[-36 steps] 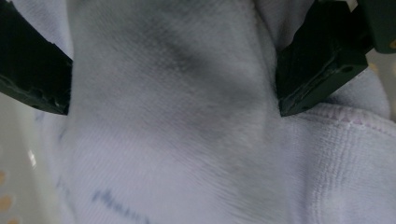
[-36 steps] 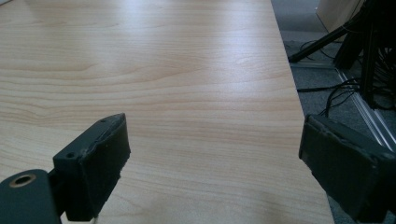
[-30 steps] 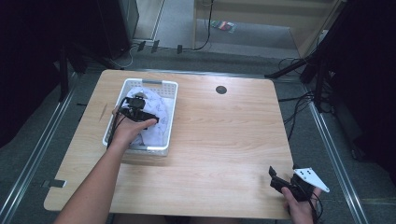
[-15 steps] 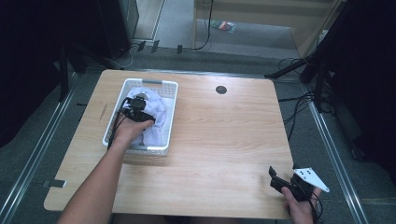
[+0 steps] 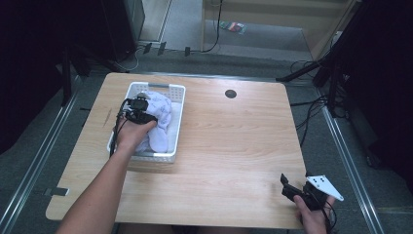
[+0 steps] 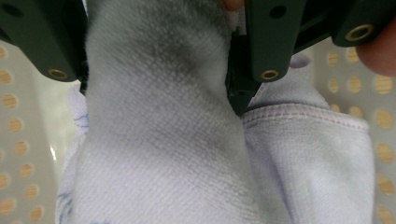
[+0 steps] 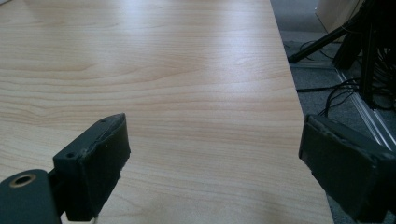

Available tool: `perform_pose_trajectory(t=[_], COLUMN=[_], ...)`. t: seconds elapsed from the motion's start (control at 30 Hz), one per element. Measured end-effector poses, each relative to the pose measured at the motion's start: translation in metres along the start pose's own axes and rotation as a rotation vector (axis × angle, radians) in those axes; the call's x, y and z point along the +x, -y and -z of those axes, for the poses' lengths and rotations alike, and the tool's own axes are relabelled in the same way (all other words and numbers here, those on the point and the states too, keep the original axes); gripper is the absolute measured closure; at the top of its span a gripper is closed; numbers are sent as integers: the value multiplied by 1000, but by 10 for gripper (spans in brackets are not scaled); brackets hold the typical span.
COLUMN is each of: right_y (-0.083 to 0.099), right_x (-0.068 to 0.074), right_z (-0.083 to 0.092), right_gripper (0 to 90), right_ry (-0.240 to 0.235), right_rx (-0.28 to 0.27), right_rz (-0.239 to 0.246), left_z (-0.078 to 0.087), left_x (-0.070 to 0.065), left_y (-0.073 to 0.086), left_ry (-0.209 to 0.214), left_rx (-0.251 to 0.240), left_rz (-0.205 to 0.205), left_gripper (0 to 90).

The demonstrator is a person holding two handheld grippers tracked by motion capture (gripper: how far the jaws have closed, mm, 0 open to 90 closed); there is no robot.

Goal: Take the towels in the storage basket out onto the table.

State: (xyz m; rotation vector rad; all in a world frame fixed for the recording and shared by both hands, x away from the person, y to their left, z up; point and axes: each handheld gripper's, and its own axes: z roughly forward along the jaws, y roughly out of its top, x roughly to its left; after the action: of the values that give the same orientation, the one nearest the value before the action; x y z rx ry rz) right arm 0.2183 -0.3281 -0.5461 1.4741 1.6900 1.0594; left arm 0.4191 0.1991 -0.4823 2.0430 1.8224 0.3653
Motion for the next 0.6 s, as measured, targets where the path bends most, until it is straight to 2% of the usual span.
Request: perform_pose_trajectory(t=[0.33,0.6], right_y=[0,0], right_x=[0,0], right_z=[0,0], right_gripper=[87,87], right_ry=[1,1], right_rx=[0,2], right_rz=[1,-2], left_z=[20,44], left_x=[-2,-2], left_y=[-5,-12], left_ry=[6,2], left_rx=[-28,-55], left_rz=[1,-19], left_gripper=[496,495])
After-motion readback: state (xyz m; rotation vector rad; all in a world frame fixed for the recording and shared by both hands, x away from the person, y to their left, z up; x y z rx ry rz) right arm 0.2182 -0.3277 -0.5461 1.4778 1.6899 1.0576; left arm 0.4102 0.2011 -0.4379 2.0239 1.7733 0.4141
